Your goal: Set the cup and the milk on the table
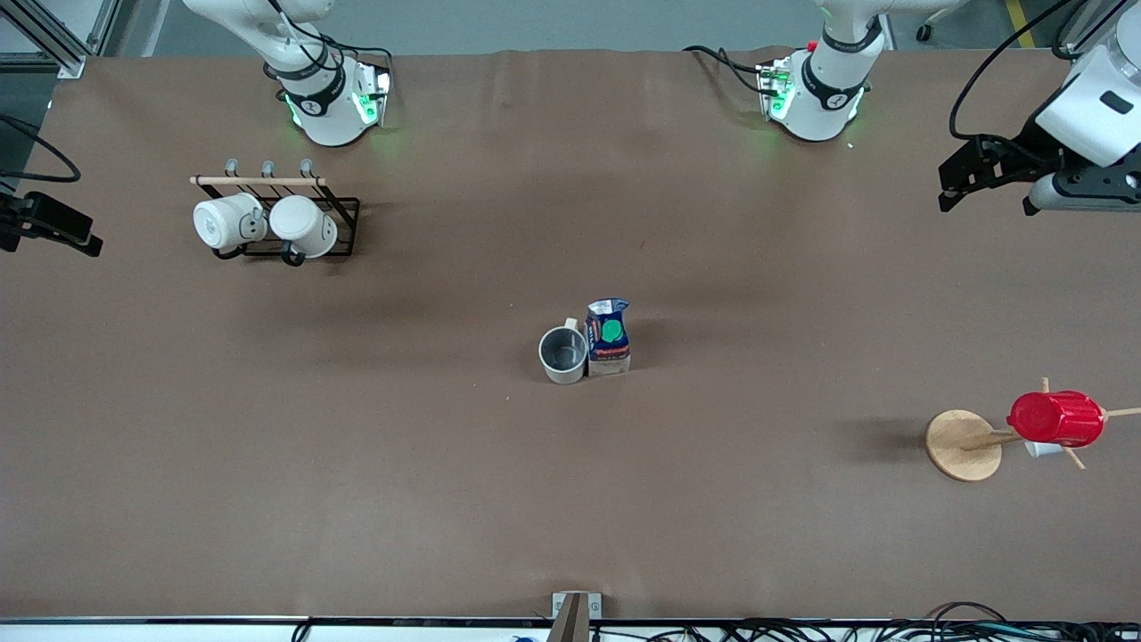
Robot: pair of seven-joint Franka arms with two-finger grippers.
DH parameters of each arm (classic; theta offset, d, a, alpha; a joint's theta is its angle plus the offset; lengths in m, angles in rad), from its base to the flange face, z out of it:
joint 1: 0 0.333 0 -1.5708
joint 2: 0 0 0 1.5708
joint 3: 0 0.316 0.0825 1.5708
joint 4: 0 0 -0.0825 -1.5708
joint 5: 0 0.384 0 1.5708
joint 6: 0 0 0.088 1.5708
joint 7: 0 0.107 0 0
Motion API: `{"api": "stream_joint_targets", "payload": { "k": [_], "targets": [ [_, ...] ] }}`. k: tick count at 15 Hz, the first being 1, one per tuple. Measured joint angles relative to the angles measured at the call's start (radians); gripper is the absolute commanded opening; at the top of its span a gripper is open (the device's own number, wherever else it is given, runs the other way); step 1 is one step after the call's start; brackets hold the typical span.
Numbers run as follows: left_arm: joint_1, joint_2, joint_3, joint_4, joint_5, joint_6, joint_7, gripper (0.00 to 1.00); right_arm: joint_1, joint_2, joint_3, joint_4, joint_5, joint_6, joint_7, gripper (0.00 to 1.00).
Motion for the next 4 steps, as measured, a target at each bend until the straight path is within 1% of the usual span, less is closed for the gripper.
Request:
{"api": "stream_joint_targets", "payload": {
  "k": [4],
  "targets": [
    [-0.002,0.004,-0.001,0.009,-0.003,0.001,0.000,1.00,0.000,0.000,0.000,0.000,0.000,-0.001,0.000,1.00]
  ]
}}
